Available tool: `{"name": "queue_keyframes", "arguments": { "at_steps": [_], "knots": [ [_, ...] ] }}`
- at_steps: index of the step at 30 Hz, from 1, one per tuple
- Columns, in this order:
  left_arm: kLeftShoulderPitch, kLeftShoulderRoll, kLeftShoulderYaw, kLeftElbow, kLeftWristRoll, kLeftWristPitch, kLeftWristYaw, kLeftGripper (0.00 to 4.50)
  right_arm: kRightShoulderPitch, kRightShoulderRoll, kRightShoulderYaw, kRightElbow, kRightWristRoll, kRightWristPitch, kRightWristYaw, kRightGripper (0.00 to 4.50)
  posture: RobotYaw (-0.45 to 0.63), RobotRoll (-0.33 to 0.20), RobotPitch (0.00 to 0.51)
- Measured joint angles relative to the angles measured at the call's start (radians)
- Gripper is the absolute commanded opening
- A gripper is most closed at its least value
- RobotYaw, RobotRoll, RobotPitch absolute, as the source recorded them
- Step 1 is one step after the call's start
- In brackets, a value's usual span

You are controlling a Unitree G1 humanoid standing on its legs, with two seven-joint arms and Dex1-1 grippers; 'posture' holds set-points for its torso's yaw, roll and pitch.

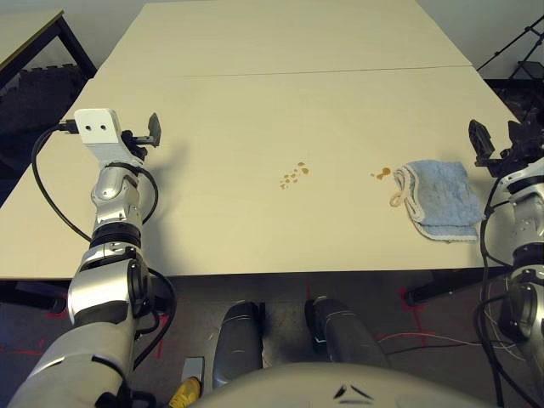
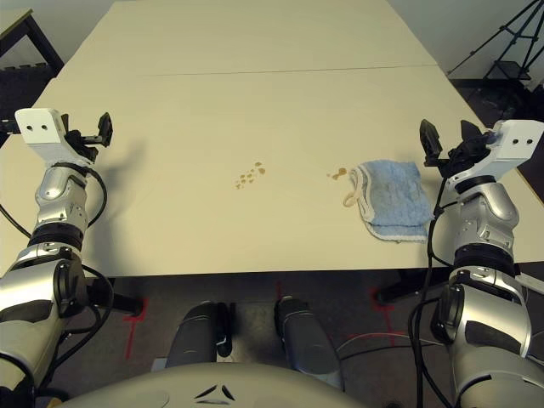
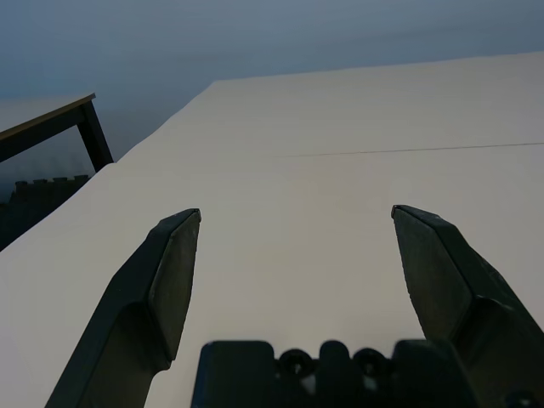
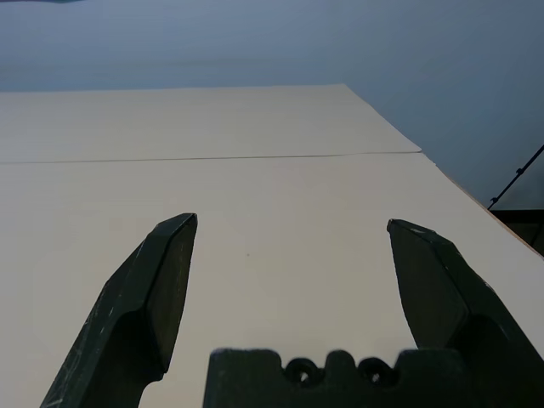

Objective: Wipe the water off the table with a rag.

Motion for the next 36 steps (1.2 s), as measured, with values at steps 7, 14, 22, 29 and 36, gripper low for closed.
{"name": "queue_keyframes", "arguments": {
  "at_steps": [7,14,22,29,36],
  "knots": [
    [0.000,-0.002,0.000,0.000,0.000,0.000,0.000,4.50,0.003,0.000,-0.001,-0.005,0.000,0.000,0.000,4.48,-0.22,0.000,0.129],
    [-0.001,-0.007,-0.005,0.000,-0.002,0.009,-0.037,4.50,0.015,0.000,-0.008,-0.022,0.000,0.001,-0.003,4.48,-0.23,0.000,0.139],
    [0.073,-0.028,-0.088,-0.198,-0.067,0.150,-0.441,4.50,0.032,-0.020,-0.011,-0.038,0.003,0.024,-0.005,4.48,-0.22,0.000,0.147],
    [0.168,-0.001,-0.163,-0.468,-0.162,0.345,-0.779,4.50,-0.004,-0.036,-0.005,-0.030,-0.006,0.036,-0.005,4.48,-0.21,0.000,0.142],
    [0.202,0.021,-0.192,-0.596,-0.215,0.487,-0.909,4.50,-0.030,-0.042,-0.001,-0.008,-0.005,0.090,0.018,4.48,-0.22,0.000,0.131]
  ]
}}
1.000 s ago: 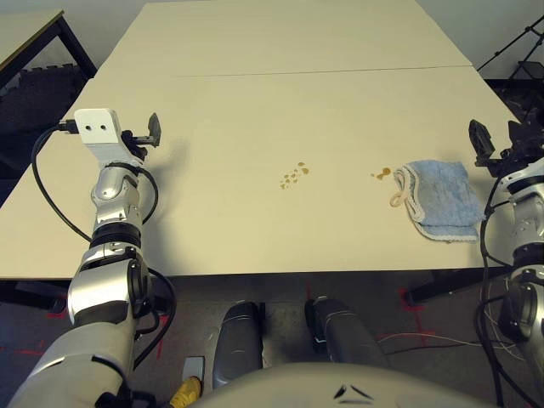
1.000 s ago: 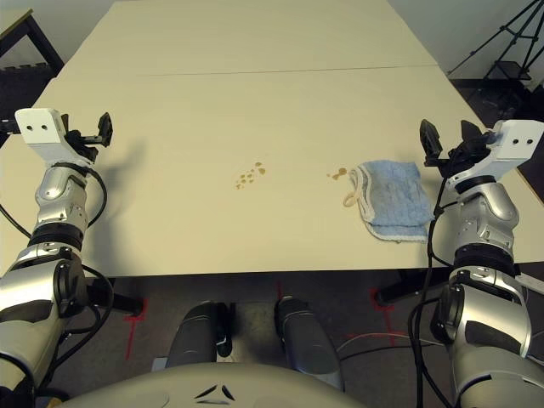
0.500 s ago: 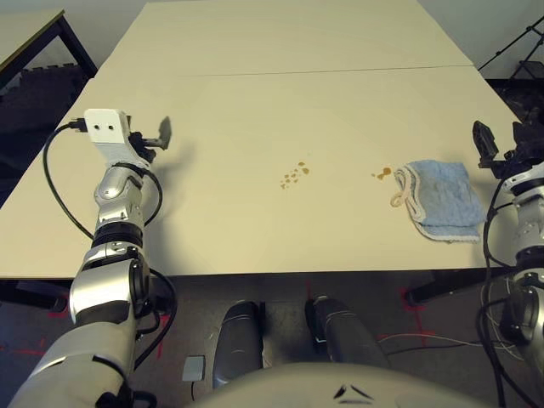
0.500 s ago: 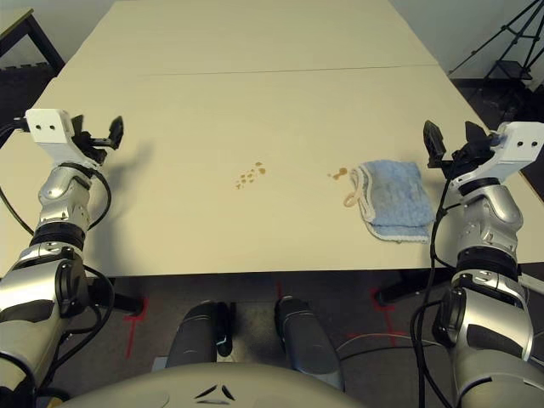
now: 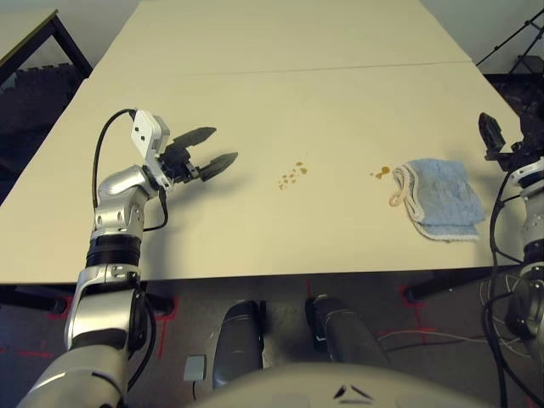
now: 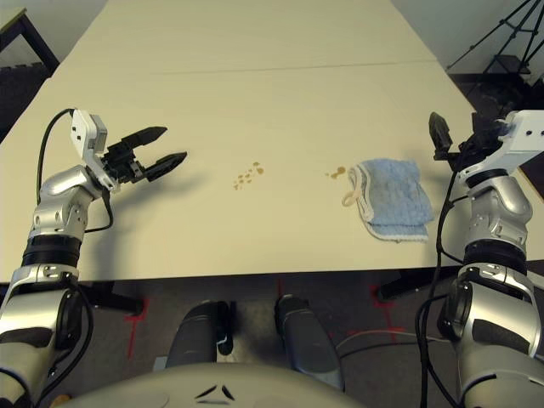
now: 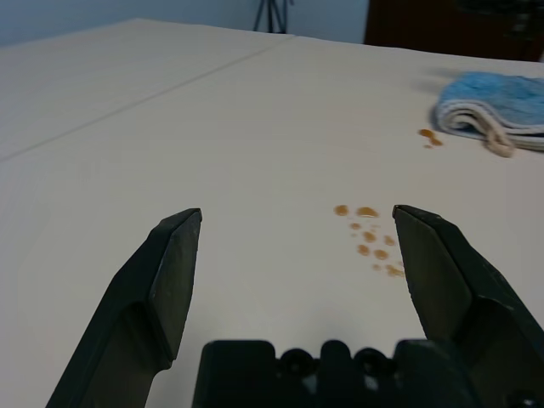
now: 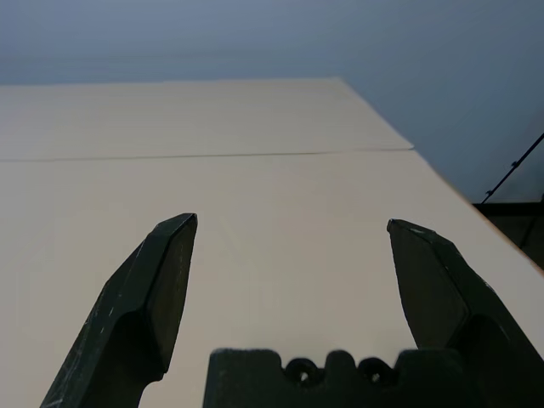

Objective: Wipe the water off the table with a rag.

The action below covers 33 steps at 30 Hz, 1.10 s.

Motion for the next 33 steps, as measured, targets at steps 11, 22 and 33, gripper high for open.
{"name": "queue_keyframes", "arguments": {
  "at_steps": [11,22,33],
  "knots": [
    [0.025,0.031,-0.051,-0.026,0.022,-0.019,-0.074,4.50,0.075,-0.272,0.109,-0.233,0.047,0.652,0.303,4.48,-0.24,0.000,0.123],
    [0.033,0.029,-0.080,-0.022,0.044,-0.066,-0.088,4.50,0.161,-0.307,0.204,-0.363,0.044,0.914,0.408,4.48,-0.24,0.000,0.124],
    [0.033,0.029,-0.081,-0.020,0.047,-0.075,-0.088,4.50,0.188,-0.250,0.246,-0.353,-0.019,0.859,0.360,4.48,-0.23,0.000,0.128]
  ]
}}
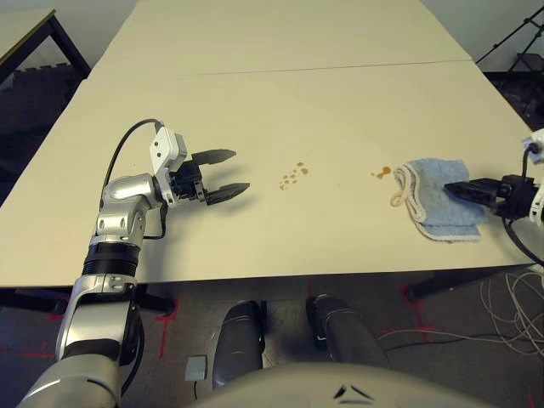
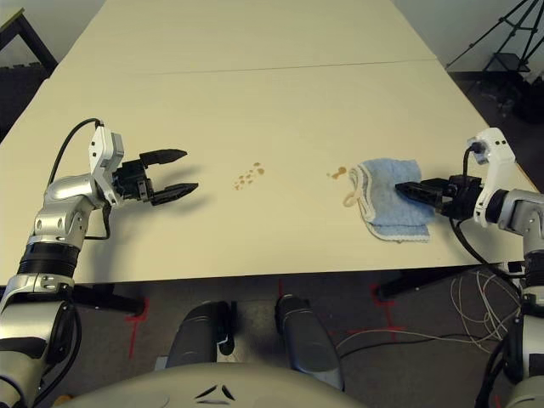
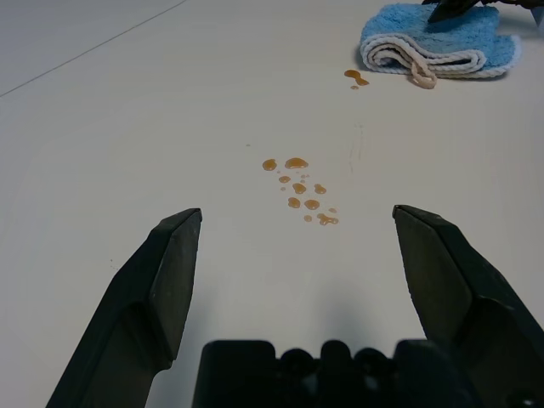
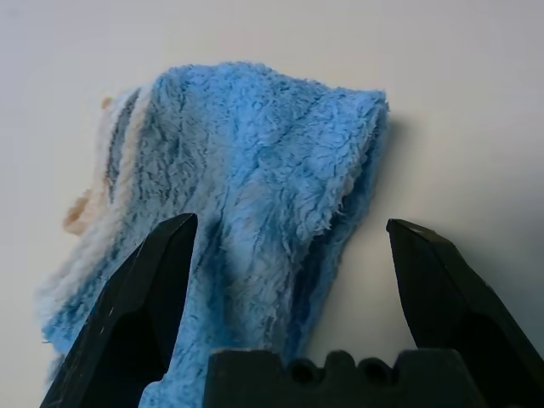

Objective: Wipe the water off the table with a rag.

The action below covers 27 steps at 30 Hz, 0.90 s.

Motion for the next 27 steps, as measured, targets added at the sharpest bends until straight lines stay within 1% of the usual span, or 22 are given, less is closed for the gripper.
{"name": "queue_keyframes", "arguments": {
  "at_steps": [3,10,18,19,20,22,23,26,27],
  "knots": [
    [0.000,0.000,0.000,0.001,0.001,-0.003,0.000,4.50,0.003,0.017,0.019,-0.011,-0.002,-0.002,0.000,4.48,-0.24,0.000,0.128],
    [-0.001,0.000,0.000,0.021,0.002,-0.010,0.000,4.50,0.051,0.044,0.051,-0.119,-0.003,0.006,-0.004,4.48,-0.24,0.000,0.128],
    [-0.007,0.000,0.000,0.036,0.005,-0.023,0.000,4.50,0.082,0.080,0.061,-0.178,-0.014,0.004,-0.036,4.48,-0.24,0.000,0.127],
    [-0.010,0.000,0.000,0.037,0.005,-0.024,0.000,4.50,0.083,0.084,0.061,-0.178,-0.018,0.000,-0.043,4.10,-0.24,0.000,0.127],
    [-0.014,0.000,0.000,0.039,0.005,-0.026,0.000,4.50,0.083,0.090,0.061,-0.177,-0.024,-0.006,-0.054,3.86,-0.24,0.000,0.126],
    [-0.023,0.000,0.000,0.041,0.007,-0.030,0.000,4.50,0.083,0.091,0.061,-0.169,-0.030,-0.019,-0.059,3.22,-0.24,0.000,0.126],
    [-0.026,0.000,0.000,0.042,0.007,-0.032,0.000,4.50,0.083,0.091,0.060,-0.167,-0.033,-0.022,-0.059,2.76,-0.24,0.000,0.126],
    [-0.028,0.000,-0.001,0.048,0.008,-0.034,-0.001,4.50,0.083,0.091,0.060,-0.167,-0.032,-0.021,-0.059,1.71,-0.25,0.000,0.125],
    [-0.030,0.000,-0.001,0.058,0.009,-0.036,-0.002,4.50,0.082,0.091,0.058,-0.167,-0.030,-0.019,-0.057,1.26,-0.25,0.000,0.125]
  ]
}}
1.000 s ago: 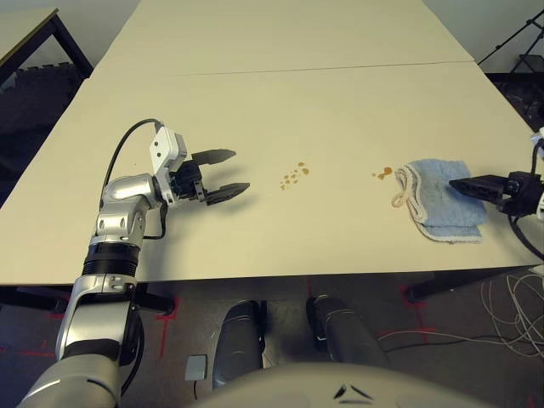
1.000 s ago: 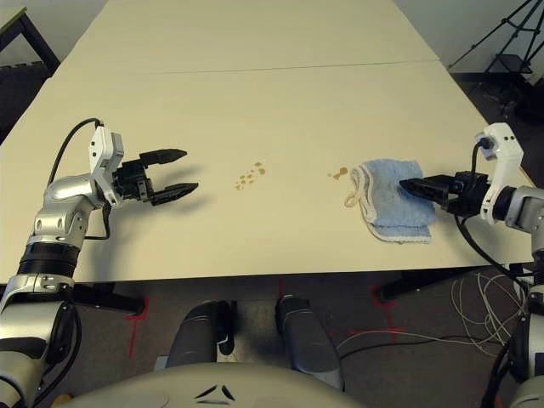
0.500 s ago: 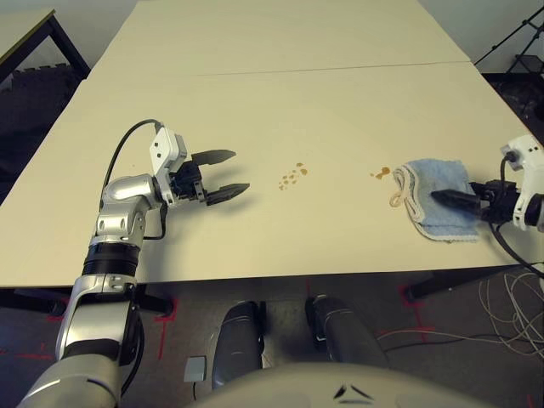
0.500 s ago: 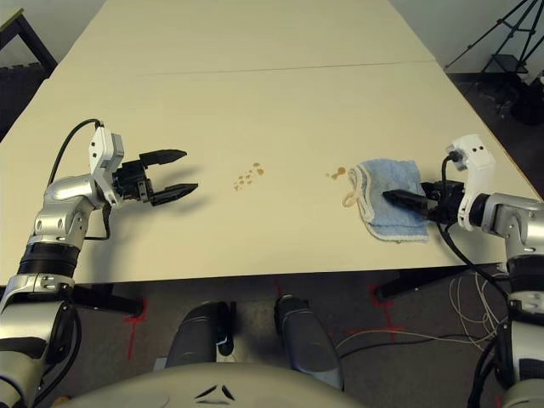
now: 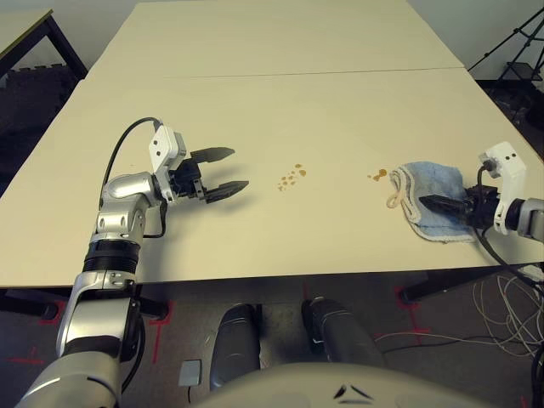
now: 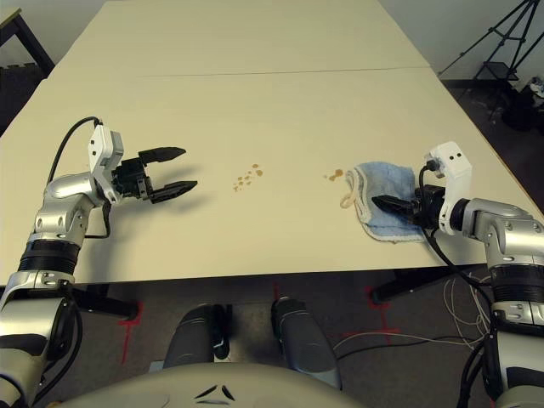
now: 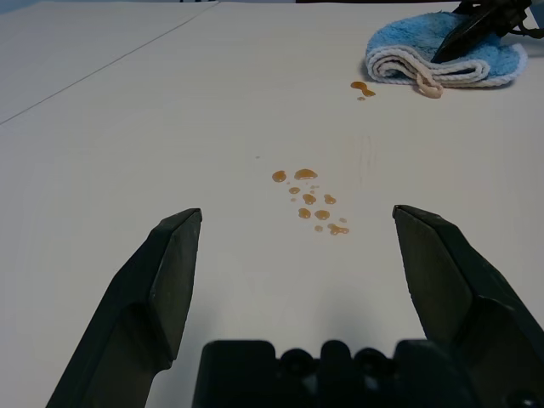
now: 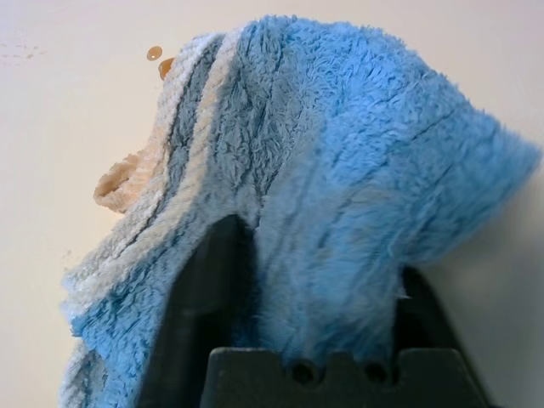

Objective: Wipe the water off the table with a rag.

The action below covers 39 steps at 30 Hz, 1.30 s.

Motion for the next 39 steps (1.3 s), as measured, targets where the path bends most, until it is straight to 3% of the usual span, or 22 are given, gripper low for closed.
{"name": "queue_keyframes", "arguments": {
  "at_steps": [4,13,18,33,39],
  "knots": [
    [-0.002,0.000,-0.002,0.018,0.010,-0.005,-0.005,4.50,-0.005,-0.004,-0.004,0.000,0.016,0.017,0.003,0.05,-0.25,0.000,0.124],
    [-0.007,0.000,-0.003,0.043,0.020,-0.028,-0.025,4.50,-0.127,-0.040,-0.124,-0.015,0.104,0.115,-0.032,0.04,-0.24,0.000,0.119],
    [-0.007,0.006,-0.004,0.056,0.029,-0.037,-0.039,4.50,-0.176,-0.004,-0.126,-0.022,0.127,0.140,-0.074,0.04,-0.23,0.000,0.114],
    [-0.001,0.038,-0.004,0.047,0.030,-0.040,-0.059,4.50,-0.226,0.125,-0.008,0.169,-0.013,-0.047,-0.177,0.04,-0.21,0.000,0.109],
    [0.000,0.038,-0.004,0.042,0.030,-0.040,-0.057,4.50,-0.216,0.169,0.025,0.148,-0.028,-0.059,-0.158,0.04,-0.21,0.000,0.112]
  ]
}}
